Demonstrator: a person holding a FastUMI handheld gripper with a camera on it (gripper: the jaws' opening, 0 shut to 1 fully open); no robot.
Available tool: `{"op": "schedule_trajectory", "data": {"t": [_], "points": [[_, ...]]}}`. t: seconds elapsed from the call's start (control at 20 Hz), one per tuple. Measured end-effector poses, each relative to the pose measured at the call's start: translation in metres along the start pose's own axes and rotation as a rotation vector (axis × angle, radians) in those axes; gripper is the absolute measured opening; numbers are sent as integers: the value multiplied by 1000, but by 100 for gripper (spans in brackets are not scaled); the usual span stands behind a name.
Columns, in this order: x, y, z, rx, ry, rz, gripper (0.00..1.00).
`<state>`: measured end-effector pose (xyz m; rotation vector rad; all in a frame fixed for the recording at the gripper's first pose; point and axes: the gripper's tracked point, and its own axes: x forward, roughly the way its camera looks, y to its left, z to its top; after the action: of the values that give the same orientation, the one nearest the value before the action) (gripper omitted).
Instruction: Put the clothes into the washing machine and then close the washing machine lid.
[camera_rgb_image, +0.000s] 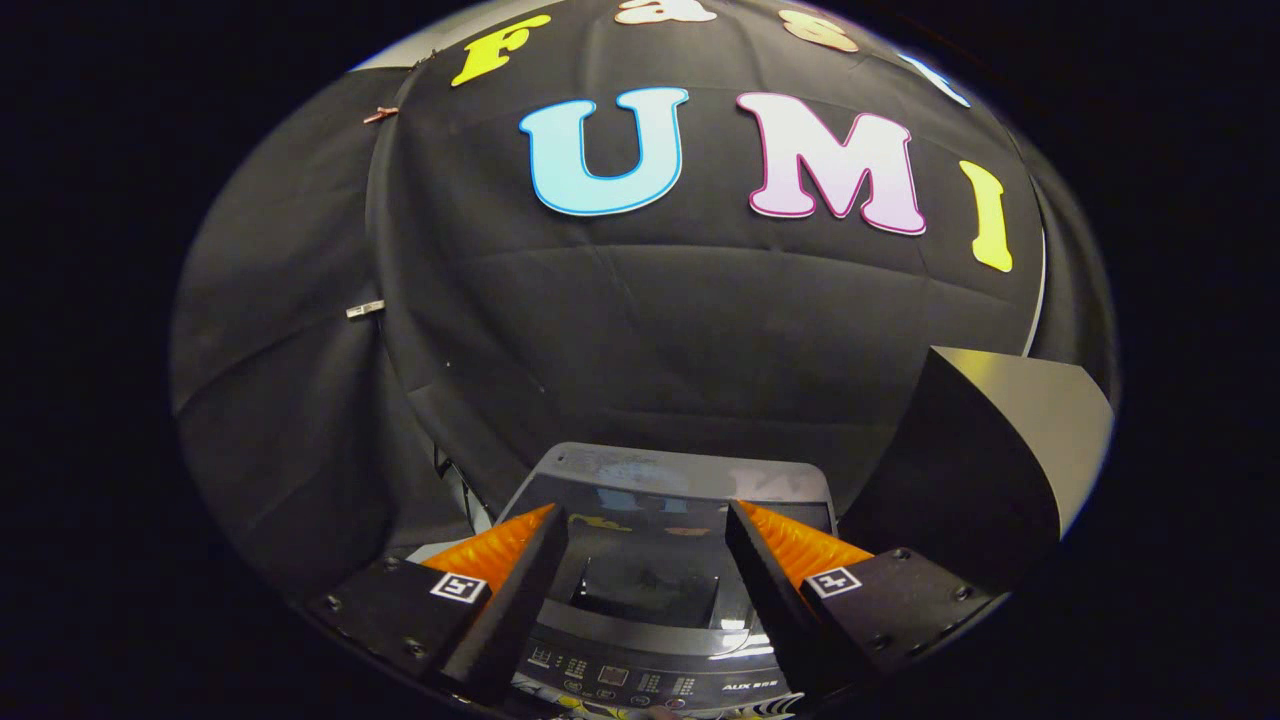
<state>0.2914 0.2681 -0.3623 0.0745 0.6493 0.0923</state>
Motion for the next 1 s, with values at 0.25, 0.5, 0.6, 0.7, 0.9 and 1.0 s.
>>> {"op": "schedule_trajectory", "data": {"t": [0.25, 0.5, 0.6, 0.7, 0.9, 1.0], "points": [[-21, -8, 7, -10, -28, 10, 99], [-53, -16, 29, -19, -88, 28, 99], [-71, -21, 44, -21, -134, 37, 99], [-92, -28, 57, -41, -183, 35, 99], [-128, -48, 65, -58, -255, 41, 99], [-147, -58, 64, -52, -273, 55, 98]]}}
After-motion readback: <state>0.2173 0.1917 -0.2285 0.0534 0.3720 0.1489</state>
